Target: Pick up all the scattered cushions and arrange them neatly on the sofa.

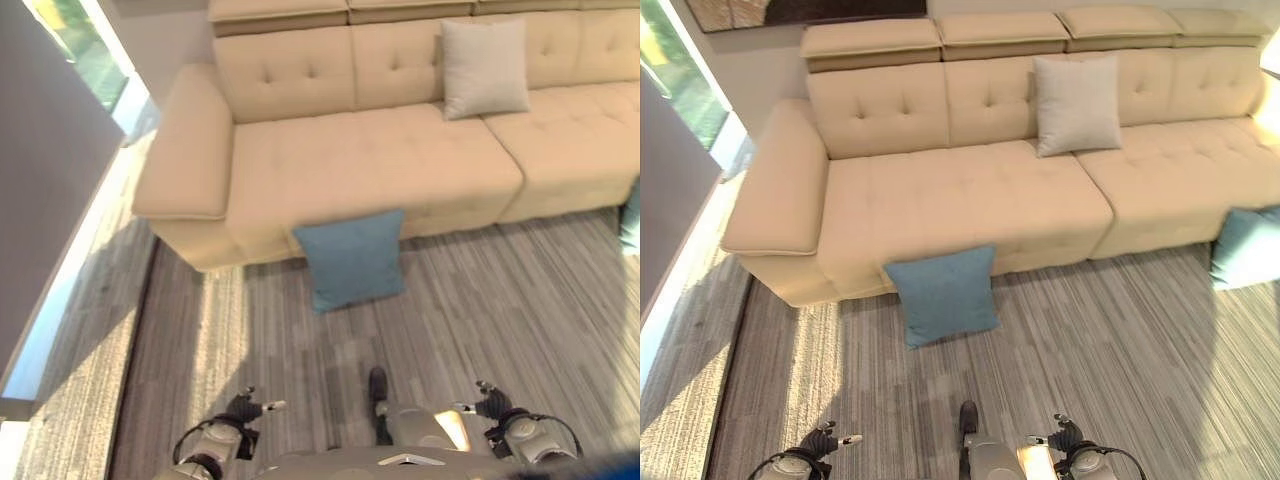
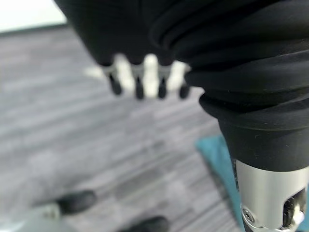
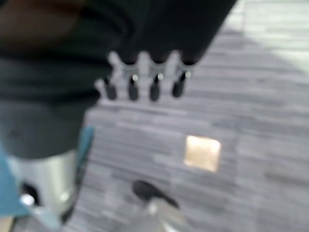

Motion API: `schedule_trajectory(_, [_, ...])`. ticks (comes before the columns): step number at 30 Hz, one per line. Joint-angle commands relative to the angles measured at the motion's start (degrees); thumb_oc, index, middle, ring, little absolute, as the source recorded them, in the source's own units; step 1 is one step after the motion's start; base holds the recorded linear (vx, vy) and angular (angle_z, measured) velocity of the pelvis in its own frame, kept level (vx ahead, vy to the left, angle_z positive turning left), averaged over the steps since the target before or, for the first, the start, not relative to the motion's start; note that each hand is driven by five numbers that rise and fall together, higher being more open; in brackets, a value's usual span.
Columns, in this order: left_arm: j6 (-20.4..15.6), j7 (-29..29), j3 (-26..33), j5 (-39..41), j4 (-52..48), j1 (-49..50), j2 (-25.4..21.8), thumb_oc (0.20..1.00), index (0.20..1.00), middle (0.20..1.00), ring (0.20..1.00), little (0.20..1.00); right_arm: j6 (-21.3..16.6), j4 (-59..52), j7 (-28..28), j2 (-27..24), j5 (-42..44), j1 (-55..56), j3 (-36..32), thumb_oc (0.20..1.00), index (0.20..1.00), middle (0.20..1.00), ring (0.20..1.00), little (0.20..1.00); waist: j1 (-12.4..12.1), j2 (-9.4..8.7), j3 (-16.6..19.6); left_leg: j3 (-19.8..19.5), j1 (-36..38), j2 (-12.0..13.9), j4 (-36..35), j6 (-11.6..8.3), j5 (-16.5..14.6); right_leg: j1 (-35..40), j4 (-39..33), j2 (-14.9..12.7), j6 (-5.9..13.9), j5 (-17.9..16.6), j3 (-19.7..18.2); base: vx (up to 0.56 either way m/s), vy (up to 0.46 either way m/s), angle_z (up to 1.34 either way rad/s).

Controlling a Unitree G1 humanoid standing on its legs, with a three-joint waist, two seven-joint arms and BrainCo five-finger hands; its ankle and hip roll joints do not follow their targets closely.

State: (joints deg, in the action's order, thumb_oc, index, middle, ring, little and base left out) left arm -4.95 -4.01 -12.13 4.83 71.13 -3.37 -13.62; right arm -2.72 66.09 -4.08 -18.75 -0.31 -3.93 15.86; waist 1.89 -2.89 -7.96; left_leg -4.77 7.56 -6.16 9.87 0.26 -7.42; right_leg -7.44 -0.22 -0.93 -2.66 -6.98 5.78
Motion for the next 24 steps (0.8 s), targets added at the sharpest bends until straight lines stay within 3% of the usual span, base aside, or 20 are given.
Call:
schedule_trajectory(1, [-0.9, 0.3, 0.5, -1.7, -1.0, -2.2, -2.0, 1.000, 1.000, 1.000, 1.000, 1.000, -1.2, -1.1, -0.4, -3.0, 0.7, -1.6, 0.3, 1.000, 1.000, 1.000, 1.000, 1.000, 0.5, -2.89, -2.0, 6.6, -12.7, 5.1, 17.1, -1.53, 4.2, 3.8, 1.2, -1.3, 4.86, 6.3, -1.6, 0.14, -0.232, 0.36])
schedule_trajectory(3, [-0.8, 0.2, 0.5, -1.5, -0.9, -2.0, -2.1, 1.000, 1.000, 1.000, 1.000, 1.000, -1.0, -0.9, -0.4, -3.0, 1.0, -1.5, 0.2, 1.000, 1.000, 1.000, 1.000, 1.000, 0.2, -3.19, -2.1, 7.4, -14.0, 5.2, 18.4, -1.24, 4.0, 4.8, 1.1, -1.3, 4.51, 6.8, -1.5, 0.17, -0.093, 0.16])
schedule_trajectory(6, [-0.5, 0.4, -0.3, -2.6, -0.3, -1.8, -1.9, 1.000, 1.000, 1.000, 1.000, 1.000, -0.9, -0.5, -0.4, -3.1, 1.5, -0.5, -0.1, 1.000, 1.000, 1.000, 1.000, 1.000, -0.3, -3.24, -1.5, 10.2, -17.5, 5.3, 9.4, -0.49, 2.7, 8.1, -0.1, -1.5, 4.66, 9.3, -0.2, 0.28, 0.000, 0.25])
schedule_trajectory(8, [-0.4, 0.5, -0.5, -2.9, -0.5, -1.8, -2.0, 1.000, 1.000, 1.000, 1.000, 1.000, -0.9, -0.8, -0.6, -3.2, 1.7, -0.2, -0.2, 1.000, 1.000, 1.000, 1.000, 1.000, -0.5, -2.36, -1.1, 11.1, -18.3, 6.2, 0.9, -1.10, 6.1, 9.7, -0.8, -0.6, 4.97, 10.4, 0.2, 0.24, 0.056, 0.16])
schedule_trajectory(9, [-0.4, 0.5, -0.5, -2.9, -0.5, -1.8, -2.0, 1.000, 1.000, 1.000, 1.000, 1.000, -0.9, -0.8, -0.6, -3.2, 1.7, -0.1, -0.2, 1.000, 1.000, 1.000, 1.000, 1.000, -0.5, -2.46, -1.2, 11.1, -17.9, 6.0, 0.4, -1.10, 6.4, 9.9, -0.8, -0.7, 4.99, 10.5, 0.2, 0.29, 0.074, 0.14])
schedule_trajectory(10, [-0.4, 0.3, -0.5, -2.8, -0.8, -1.8, -2.1, 1.000, 1.000, 1.000, 1.000, 1.000, -0.9, -1.4, -0.9, -3.3, 1.7, -0.3, -0.4, 1.000, 1.000, 1.000, 1.000, 1.000, -1.1, -1.83, -1.2, 10.8, -19.6, 6.7, -3.4, -2.07, 9.5, 11.7, -1.1, 0.1, 5.23, 11.7, -0.2, 0.28, 0.090, 0.05])
schedule_trajectory(11, [-0.5, 0.5, -0.1, -2.4, -0.6, -1.6, -2.0, 1.000, 1.000, 1.000, 1.000, 1.000, -1.1, -2.0, -0.6, -3.1, 1.8, -0.2, -0.5, 1.000, 1.000, 1.000, 1.000, 1.000, -1.3, -1.45, -0.9, 10.5, -18.2, 6.5, -6.6, -2.02, 9.5, 12.3, -1.0, 0.3, 5.40, 12.4, -0.5, 0.39, 0.132, -0.09])
schedule_trajectory(17, [-0.4, 0.7, 0.4, -2.5, -0.4, -0.4, -1.8, 1.000, 1.000, 1.000, 1.000, 1.000, -1.4, -3.1, -0.2, -2.6, 0.0, 0.2, -0.3, 1.000, 1.000, 1.000, 1.000, 1.000, -2.0, -1.05, 0.8, 10.8, -15.4, 4.8, -6.4, -0.38, 7.8, 12.5, 3.8, -2.2, 7.54, 13.6, -0.8, 0.21, 0.142, -0.35])
schedule_trajectory(19, [-0.2, 0.7, 0.8, -2.1, -1.1, -0.6, -2.5, 1.000, 1.000, 1.000, 1.000, 1.000, -1.5, -4.9, -0.3, -3.0, -0.6, -0.9, 0.0, 1.000, 1.000, 1.000, 1.000, 1.000, -2.6, -0.84, 0.6, 11.8, -13.8, 4.3, -5.8, 1.27, 6.0, 9.4, 10.3, -4.1, 9.11, 12.4, -0.8, 0.15, 0.152, -0.44])
schedule_trajectory(21, [-0.2, 0.7, 0.8, -1.8, -1.4, -0.8, -3.0, 1.000, 1.000, 1.000, 1.000, 1.000, -1.6, -6.2, -0.3, -3.2, -0.2, -1.6, 0.0, 1.000, 1.000, 1.000, 1.000, 1.000, -2.4, -0.49, 0.1, 11.8, -13.1, 4.3, -5.5, 2.02, 5.2, 6.2, 14.9, -4.6, 9.66, 11.0, -1.9, 0.08, 0.072, -0.36])
schedule_trajectory(24, [-0.3, 0.4, 1.0, -1.9, -1.5, -0.7, -3.6, 1.000, 1.000, 1.000, 1.000, 1.000, -1.7, -7.1, -0.5, -3.5, 0.4, -1.9, -0.5, 1.000, 1.000, 1.000, 1.000, 1.000, -2.0, -0.10, -0.1, 11.5, -11.8, 4.1, -5.7, 2.35, 4.3, 4.6, 14.5, -5.3, 9.34, 10.5, -2.0, 0.09, 0.021, -0.20])
